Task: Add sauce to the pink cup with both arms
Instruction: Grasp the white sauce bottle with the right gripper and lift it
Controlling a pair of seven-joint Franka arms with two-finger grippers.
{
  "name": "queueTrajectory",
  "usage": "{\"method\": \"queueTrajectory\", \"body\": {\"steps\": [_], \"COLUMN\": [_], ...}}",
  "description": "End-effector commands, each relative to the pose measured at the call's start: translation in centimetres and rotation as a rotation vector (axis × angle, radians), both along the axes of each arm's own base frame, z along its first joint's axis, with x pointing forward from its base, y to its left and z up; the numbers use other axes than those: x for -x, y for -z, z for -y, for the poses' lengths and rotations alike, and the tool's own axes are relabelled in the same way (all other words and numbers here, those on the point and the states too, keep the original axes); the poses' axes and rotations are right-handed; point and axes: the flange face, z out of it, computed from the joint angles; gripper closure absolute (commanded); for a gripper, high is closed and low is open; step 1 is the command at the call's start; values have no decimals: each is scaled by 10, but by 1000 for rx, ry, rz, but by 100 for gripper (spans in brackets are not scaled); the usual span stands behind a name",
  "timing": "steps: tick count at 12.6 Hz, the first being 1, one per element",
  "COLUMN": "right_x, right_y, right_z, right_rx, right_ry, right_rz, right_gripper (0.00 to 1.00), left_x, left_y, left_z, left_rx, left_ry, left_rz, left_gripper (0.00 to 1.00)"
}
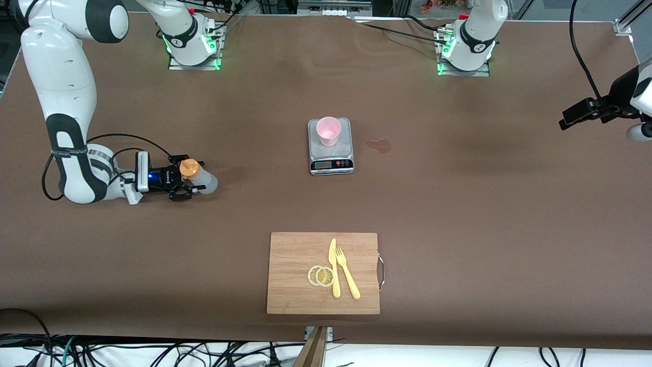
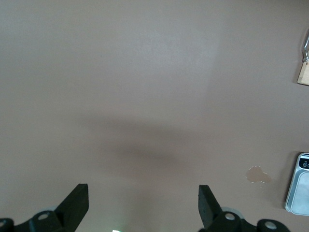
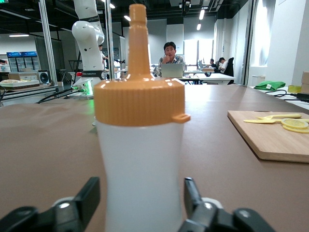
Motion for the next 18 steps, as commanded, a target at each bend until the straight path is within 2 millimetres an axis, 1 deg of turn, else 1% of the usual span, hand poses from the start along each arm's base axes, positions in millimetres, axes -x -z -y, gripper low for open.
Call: {"method": "queueTrajectory", "body": {"steps": [1,2,4,5,6,7,8,11,13,14,15,16,17,18], "right_x": [-9,-9,-20,-23,-27,-32,-37,-51,-55,-56,-55,-52,-53,-51], "right_y": [-3,-5,-20,-28,-41,-55,-73,-124,-154,-171,-186,-197,-205,-213], "right_z": [-1,-3,-8,-11,-19,-27,-35,-61,-92,-104,-122,-138,-158,-187], "right_rx": [-24,-21,-3,6,15,26,44,146,222,270,320,376,432,459], "right_ry": [6,7,1,-5,-14,-23,-31,-45,-71,-78,-100,-128,-177,-218], "right_rz": [-20,-79,-123,-156,-172,-179,-177,-182,-202,-194,-198,-235,-216,-198], "right_gripper": [100,100,100,100,100,100,100,100,100,100,100,100,100,100], "left_x": [3,4,4,3,3,2,1,-1,0,-1,-1,-1,-1,-1], "left_y": [-7,-9,-12,-11,-13,-20,-25,-26,-26,-25,-25,-25,-25,-25], "left_z": [2,2,2,2,2,1,0,1,7,8,8,9,11,13], "left_rx": [22,20,19,19,21,20,20,18,19,16,14,14,13,10], "left_ry": [18,18,15,15,18,22,19,20,33,38,38,39,42,47], "left_rz": [-2,2,7,3,8,22,30,31,22,23,23,22,21,21], "left_gripper": [0,0,0,0,0,0,0,0,0,0,0,0,0,0]}}
